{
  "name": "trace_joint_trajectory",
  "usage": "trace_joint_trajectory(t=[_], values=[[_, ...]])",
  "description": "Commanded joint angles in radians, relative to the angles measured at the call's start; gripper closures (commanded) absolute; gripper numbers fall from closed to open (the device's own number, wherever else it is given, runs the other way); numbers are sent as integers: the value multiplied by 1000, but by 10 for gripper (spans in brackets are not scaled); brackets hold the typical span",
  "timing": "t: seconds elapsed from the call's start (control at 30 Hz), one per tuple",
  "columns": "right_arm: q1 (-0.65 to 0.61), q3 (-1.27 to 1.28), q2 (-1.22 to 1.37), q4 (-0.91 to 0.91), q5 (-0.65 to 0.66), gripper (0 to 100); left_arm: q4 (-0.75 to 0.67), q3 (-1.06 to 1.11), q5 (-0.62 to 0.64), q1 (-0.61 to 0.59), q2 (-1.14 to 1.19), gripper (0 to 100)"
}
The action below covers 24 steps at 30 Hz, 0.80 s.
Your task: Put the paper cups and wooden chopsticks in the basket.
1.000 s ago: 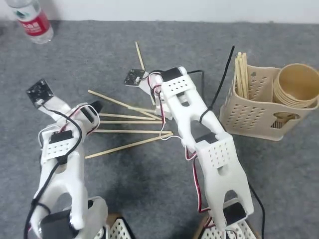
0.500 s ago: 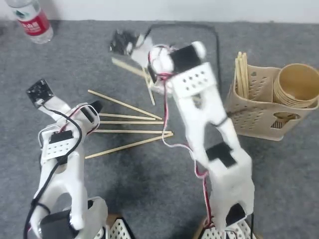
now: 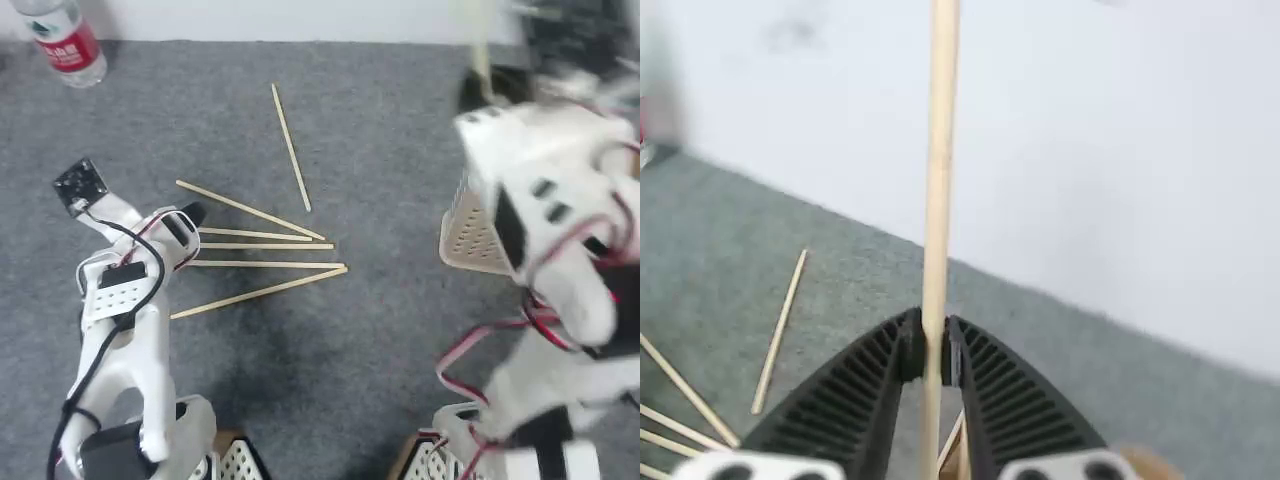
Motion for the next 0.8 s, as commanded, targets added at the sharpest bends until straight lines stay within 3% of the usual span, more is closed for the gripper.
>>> trace_joint_trajectory(t=[0.0,0.13,0.5,0.77], values=[[31,285,-154,33,-69,991,-21,-5,9,11,-17,718],[39,560,-292,-140,-74,991,-21,-4,9,11,-17,718],[81,1349,-504,-1106,40,991,-20,-4,-21,11,-17,718],[231,1570,-516,-1283,32,991,-21,-5,-25,41,-17,718]])
